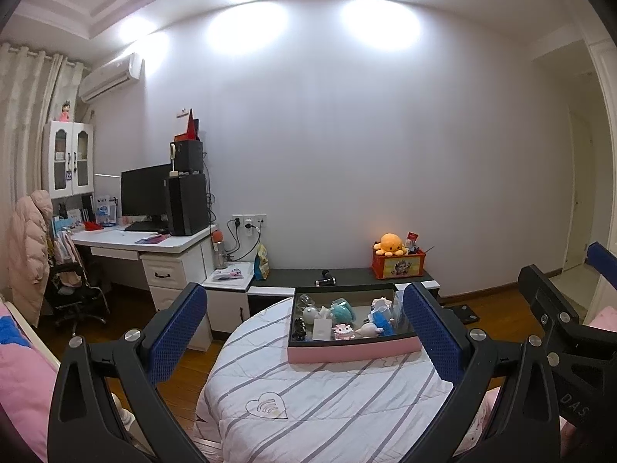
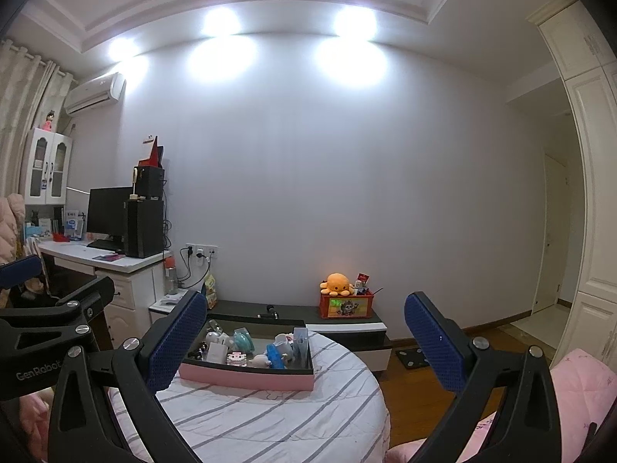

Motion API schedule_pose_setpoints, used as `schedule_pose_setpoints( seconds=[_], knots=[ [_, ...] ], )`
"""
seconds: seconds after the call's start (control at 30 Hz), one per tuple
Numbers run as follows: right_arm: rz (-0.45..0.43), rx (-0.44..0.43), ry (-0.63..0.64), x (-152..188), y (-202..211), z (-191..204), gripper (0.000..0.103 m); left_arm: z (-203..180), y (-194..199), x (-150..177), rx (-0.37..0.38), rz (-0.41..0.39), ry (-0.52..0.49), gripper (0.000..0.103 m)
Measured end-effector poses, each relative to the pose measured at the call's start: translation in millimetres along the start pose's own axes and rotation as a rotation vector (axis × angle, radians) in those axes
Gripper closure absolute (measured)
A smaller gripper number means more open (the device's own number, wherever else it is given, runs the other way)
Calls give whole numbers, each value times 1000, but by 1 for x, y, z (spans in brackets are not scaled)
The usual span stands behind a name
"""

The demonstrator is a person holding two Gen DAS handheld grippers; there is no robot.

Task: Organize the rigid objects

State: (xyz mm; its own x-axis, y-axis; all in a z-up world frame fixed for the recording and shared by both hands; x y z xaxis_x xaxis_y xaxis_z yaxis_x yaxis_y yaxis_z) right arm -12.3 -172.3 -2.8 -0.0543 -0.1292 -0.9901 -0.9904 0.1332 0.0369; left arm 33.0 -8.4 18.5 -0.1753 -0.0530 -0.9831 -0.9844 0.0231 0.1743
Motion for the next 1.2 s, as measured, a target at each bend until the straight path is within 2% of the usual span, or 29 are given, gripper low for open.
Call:
schedule_pose_setpoints(
  seconds=[0.57, 1.2],
  knots=[
    [4, 17, 13, 1, -5, -3, 0, -3, -1, 2, -13, 1, -30, 0],
    [7, 47, 13, -1, -1, -10, 0, -8, -3, -1, 17, 11, -35, 0]
  ],
)
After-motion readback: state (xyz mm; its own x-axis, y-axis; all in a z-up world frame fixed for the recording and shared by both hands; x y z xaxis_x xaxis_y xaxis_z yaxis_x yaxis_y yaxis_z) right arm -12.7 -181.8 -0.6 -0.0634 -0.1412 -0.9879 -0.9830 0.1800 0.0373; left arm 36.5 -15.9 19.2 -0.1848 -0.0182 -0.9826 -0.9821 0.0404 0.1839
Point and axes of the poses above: each gripper's, at about its wrist camera, not at the fingertips, and y roughly against the way its jaws point, z to its left, x to its underside, the point moved 4 cm from there along -y, roughly the way its jaws point, and after that the axes turned 5 degrees about y, right-handed, at the moved point
